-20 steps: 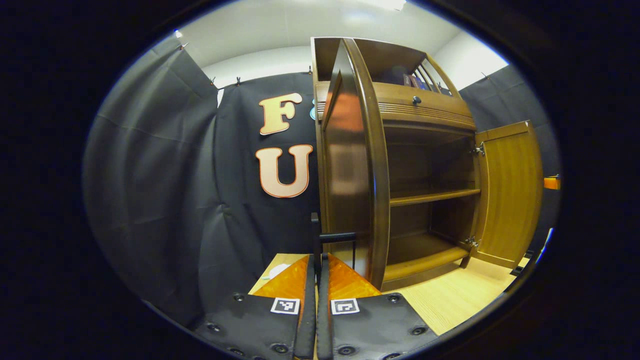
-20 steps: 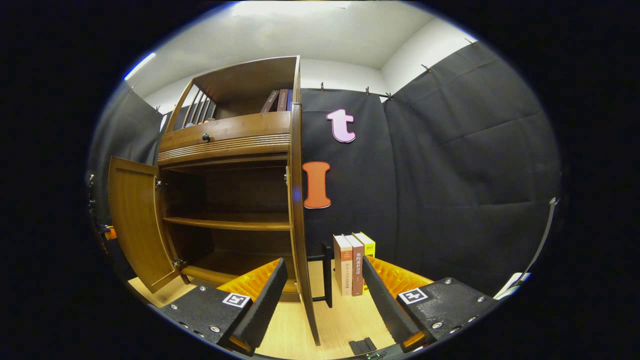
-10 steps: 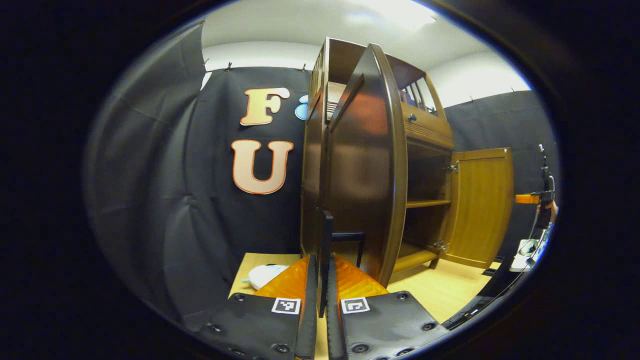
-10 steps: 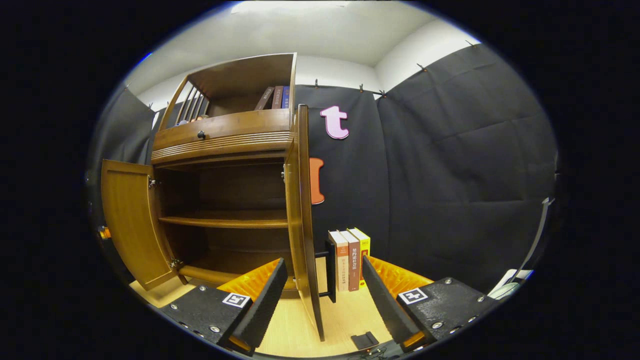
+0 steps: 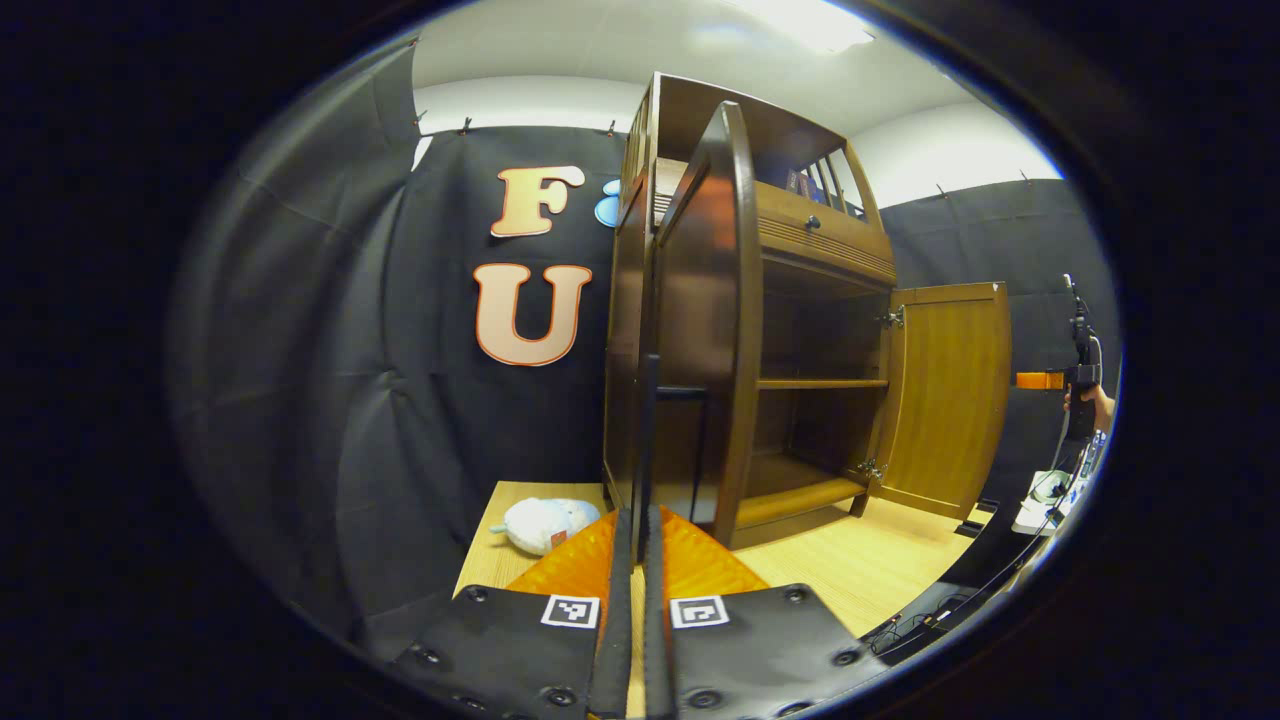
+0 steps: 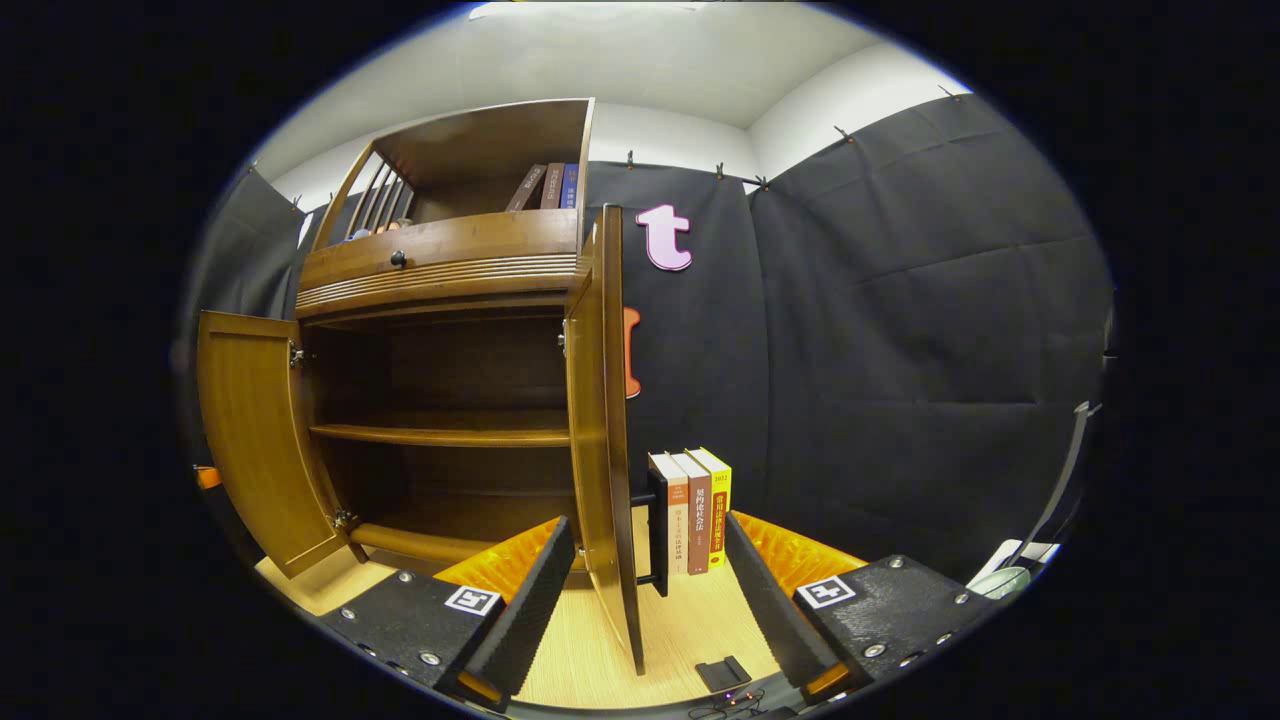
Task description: Open the right door of the double-door shoe cabinet with the right hand, and open the left door with the left hand.
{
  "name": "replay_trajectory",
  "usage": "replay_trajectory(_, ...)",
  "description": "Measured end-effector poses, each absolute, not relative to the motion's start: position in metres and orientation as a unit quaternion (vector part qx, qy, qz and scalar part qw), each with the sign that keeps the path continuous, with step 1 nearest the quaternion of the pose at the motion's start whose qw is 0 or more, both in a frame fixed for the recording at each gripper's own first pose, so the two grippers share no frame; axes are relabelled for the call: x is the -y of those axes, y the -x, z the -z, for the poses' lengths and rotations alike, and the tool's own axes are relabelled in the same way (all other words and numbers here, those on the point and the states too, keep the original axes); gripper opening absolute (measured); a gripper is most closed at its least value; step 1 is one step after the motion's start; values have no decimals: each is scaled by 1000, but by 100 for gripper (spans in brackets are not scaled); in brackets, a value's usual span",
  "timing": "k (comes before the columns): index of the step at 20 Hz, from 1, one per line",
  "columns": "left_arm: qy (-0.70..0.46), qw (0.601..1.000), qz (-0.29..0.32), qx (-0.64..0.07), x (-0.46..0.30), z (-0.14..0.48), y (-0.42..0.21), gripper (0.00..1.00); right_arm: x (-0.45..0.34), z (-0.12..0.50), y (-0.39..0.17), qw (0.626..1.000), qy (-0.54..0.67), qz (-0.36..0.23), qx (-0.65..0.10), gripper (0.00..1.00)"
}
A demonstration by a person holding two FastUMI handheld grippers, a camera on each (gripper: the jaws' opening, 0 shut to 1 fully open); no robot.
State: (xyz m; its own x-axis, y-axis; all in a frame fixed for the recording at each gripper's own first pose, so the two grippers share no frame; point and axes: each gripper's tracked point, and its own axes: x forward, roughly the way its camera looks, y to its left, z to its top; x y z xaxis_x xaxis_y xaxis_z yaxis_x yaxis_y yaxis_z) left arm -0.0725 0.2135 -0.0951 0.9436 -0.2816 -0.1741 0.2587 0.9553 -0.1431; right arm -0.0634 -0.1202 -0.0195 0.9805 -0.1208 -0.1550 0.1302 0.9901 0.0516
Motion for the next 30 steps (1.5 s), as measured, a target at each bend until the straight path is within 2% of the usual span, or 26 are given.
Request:
replay_trajectory(3, 93, 990, 83, -68, -195, 62, 86, 8, 123, 16, 58, 996, -39, 58, -64, 92)
replay_trajectory(4, 90, 993, 58, -56, -188, 50, 85, 0, 126, 15, 56, 996, -39, 58, -60, 92)
replay_trajectory(5, 89, 994, 34, -51, -181, 44, 87, 0, 132, 14, 54, 996, -33, 60, -54, 92)
replay_trajectory(6, 87, 995, 21, -54, -168, 43, 86, 8, 139, 13, 53, 996, -27, 65, -48, 92)
replay_trajectory(7, 77, 995, 16, -54, -151, 42, 84, 13, 144, 11, 52, 996, -26, 68, -43, 92)
replay_trajectory(9, 57, 997, 5, -45, -129, 36, 82, 13, 145, 12, 48, 997, -35, 61, -42, 92)
replay_trajectory(10, 51, 998, 3, -41, -120, 34, 80, 4, 145, 13, 48, 997, -34, 59, -42, 92)
replay_trajectory(11, 47, 998, 1, -38, -108, 32, 77, 20, 145, 13, 48, 997, -30, 56, -35, 92)
replay_trajectory(15, 31, 999, -2, -35, -75, 29, 53, 42, 144, 22, 45, 997, -50, 50, -16, 92)
replay_trajectory(21, 9, 999, -13, -35, -45, 35, 40, 99, 153, 29, 55, 998, -43, 52, -19, 92)
replay_trajectory(23, -7, 999, -21, -28, -39, 33, 38, 95, 160, 37, 57, 997, -31, 59, -29, 92)
replay_trajectory(30, 16, 999, -23, -17, -4, 28, 33, 96, 170, 46, 64, 996, -50, 50, -52, 92)
